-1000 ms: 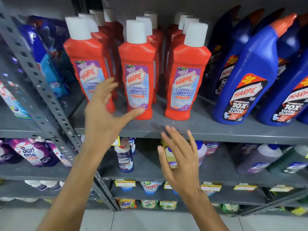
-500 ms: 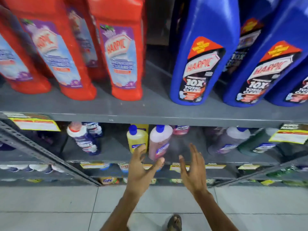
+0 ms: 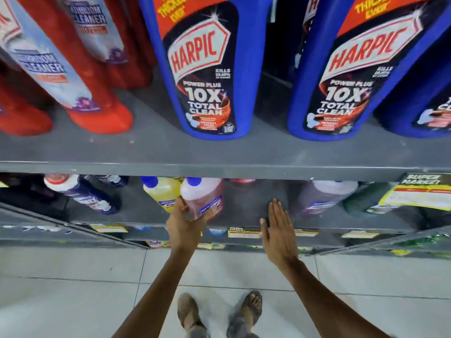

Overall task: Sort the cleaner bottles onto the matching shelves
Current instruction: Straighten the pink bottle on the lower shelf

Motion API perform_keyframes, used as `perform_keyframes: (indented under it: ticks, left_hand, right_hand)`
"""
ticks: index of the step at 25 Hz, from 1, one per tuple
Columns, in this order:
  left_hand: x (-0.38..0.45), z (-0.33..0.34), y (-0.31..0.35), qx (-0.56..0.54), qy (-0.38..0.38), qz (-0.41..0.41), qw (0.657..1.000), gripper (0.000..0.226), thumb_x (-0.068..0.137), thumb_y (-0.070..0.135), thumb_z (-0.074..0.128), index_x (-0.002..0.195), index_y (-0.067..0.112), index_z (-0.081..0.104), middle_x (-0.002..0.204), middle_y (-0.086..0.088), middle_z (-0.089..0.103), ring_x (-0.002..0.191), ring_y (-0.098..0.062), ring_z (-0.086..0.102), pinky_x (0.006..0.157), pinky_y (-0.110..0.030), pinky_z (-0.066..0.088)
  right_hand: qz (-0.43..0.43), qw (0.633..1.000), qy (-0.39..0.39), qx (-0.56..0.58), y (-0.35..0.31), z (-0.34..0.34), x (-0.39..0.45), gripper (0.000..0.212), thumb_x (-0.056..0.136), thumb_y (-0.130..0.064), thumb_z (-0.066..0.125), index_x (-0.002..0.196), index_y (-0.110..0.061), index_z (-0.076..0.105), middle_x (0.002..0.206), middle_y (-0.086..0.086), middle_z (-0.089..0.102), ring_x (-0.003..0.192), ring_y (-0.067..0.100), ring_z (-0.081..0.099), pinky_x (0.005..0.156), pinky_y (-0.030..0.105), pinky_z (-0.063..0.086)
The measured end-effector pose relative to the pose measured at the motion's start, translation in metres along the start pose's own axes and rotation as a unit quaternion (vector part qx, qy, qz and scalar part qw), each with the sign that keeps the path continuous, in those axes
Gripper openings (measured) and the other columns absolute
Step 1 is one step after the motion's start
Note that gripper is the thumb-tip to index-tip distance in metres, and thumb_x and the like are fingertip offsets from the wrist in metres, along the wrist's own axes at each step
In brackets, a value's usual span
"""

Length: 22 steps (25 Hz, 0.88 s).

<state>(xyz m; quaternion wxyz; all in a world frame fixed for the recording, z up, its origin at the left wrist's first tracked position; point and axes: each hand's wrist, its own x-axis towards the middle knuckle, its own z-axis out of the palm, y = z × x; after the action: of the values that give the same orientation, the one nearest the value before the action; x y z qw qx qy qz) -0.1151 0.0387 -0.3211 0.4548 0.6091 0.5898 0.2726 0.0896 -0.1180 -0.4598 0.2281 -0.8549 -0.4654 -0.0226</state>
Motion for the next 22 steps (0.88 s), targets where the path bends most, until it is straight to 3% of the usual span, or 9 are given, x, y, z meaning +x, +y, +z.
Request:
perform_keyframes:
  ticks: [3,7,9,11,15,22]
  left_hand:
    - [0.009,0.001,-0.006,-0.006,-0.074,0.033,0.997,0.07,0.068,0.026,0.101,0.128,0.006,0.071,0.113,-0.005,0.083,0.089,-0.002,0.076,0.082,-0.022,0.068]
    - [0.018,0.014,0.006,-0.005,-0.176,0.054,0.983,0.07,0.068,0.016,0.101,0.128,0.004,0.066,0.121,-0.015,0.082,0.108,-0.029,0.08,0.095,-0.04,0.068]
    - [0.017,0.023,0.015,-0.016,-0.205,0.054,0.977,0.074,0.062,0.037,0.103,0.124,0.016,0.067,0.118,-0.011,0.083,0.108,-0.029,0.081,0.097,-0.045,0.067]
    - [0.015,0.032,0.023,-0.023,-0.232,0.053,0.971,0.081,0.057,0.048,0.101,0.126,0.025,0.067,0.117,-0.005,0.084,0.11,-0.026,0.081,0.097,-0.04,0.067]
    - [0.017,0.042,0.027,-0.005,-0.26,0.066,0.963,0.072,0.074,0.015,0.097,0.138,0.008,0.064,0.123,-0.005,0.081,0.117,-0.026,0.079,0.102,-0.038,0.065]
    - [0.013,0.044,0.025,0.001,-0.249,0.06,0.967,0.076,0.081,0.012,0.093,0.148,0.004,0.057,0.139,-0.012,0.075,0.126,-0.029,0.073,0.109,-0.044,0.06]
  right_hand:
    - [0.008,1.0,-0.007,-0.007,-0.004,-0.001,0.001,0.061,0.112,-0.035,0.04,0.158,0.004,0.05,0.167,0.02,0.049,0.155,0.037,0.048,0.128,0.051,0.034]
    - [0.003,1.0,-0.015,-0.006,-0.002,-0.003,-0.003,0.059,0.113,-0.034,0.039,0.161,0.001,0.047,0.17,0.017,0.046,0.158,0.034,0.045,0.129,0.052,0.039]
    - [0.0,1.0,-0.019,0.001,0.0,-0.003,-0.004,0.059,0.114,-0.033,0.038,0.161,0.0,0.047,0.17,0.016,0.046,0.158,0.034,0.045,0.127,0.054,0.043]
    - [0.003,1.0,-0.026,0.004,0.0,-0.004,-0.005,0.058,0.114,-0.033,0.038,0.161,0.0,0.046,0.169,0.016,0.047,0.158,0.034,0.045,0.126,0.054,0.045]
    - [0.009,0.999,-0.039,0.004,-0.002,-0.007,-0.003,0.06,0.114,-0.035,0.036,0.162,0.0,0.045,0.17,0.016,0.046,0.158,0.034,0.045,0.126,0.054,0.045]
    - [0.0,0.999,-0.047,0.0,-0.001,-0.01,-0.004,0.062,0.114,-0.038,0.036,0.163,-0.001,0.044,0.169,0.016,0.047,0.158,0.034,0.045,0.126,0.054,0.045]
